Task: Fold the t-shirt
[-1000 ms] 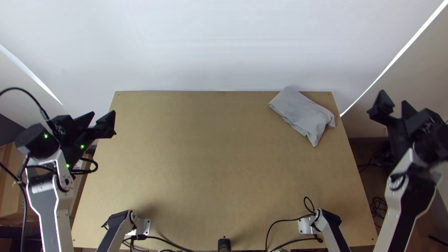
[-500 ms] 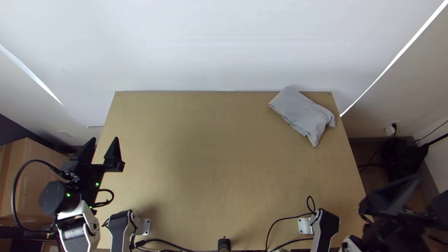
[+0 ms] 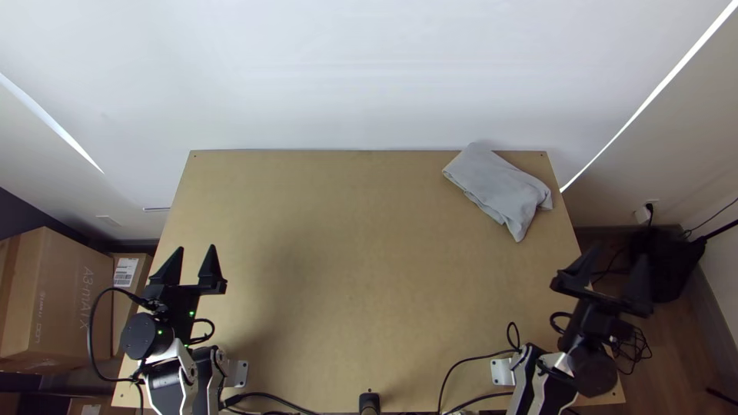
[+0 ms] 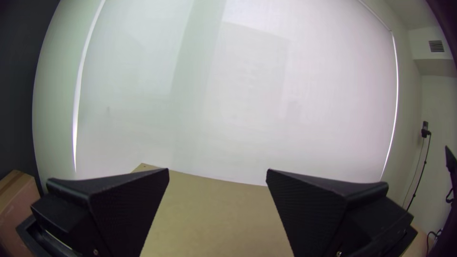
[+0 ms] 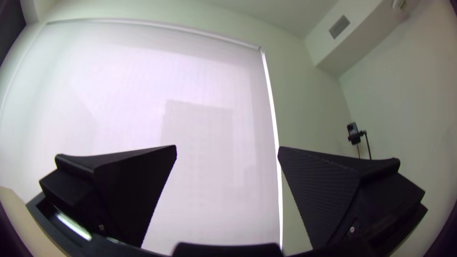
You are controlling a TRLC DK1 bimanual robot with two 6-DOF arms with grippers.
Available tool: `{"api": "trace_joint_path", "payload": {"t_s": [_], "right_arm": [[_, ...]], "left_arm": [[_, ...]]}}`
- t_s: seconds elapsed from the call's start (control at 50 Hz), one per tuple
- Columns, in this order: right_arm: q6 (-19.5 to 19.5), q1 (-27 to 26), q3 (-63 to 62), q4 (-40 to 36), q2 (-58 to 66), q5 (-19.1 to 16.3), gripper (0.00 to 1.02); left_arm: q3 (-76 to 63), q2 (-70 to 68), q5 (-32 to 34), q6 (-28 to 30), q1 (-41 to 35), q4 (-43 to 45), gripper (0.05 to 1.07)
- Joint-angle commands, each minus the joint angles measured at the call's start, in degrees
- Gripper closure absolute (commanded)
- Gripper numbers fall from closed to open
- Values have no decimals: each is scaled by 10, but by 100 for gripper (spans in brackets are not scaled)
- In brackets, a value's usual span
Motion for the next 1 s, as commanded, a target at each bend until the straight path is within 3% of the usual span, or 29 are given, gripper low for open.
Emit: {"api": "trace_joint_path", "payload": {"t_s": [0.0,0.16,0.26,0.32,0.54,0.74,0.98], "right_arm": [[-8,30,-74,35,-6,1,4],[26,78,-83,-144,-4,4,4],[25,120,-83,-253,-4,10,4],[22,118,-82,-297,-4,12,4],[20,116,-81,-311,-1,31,4],[20,116,-81,-311,-1,31,4],[20,116,-81,-311,-1,31,4]], "left_arm": [[-44,-17,-4,-11,-6,20,10],[-95,-18,-3,9,-18,49,10],[-131,-12,-2,36,-20,68,10],[-136,13,-4,35,-16,82,10],[-146,81,-13,44,-14,95,10],[-147,-20,-13,44,-14,96,10],[-147,-16,-13,43,-15,97,10]]}}
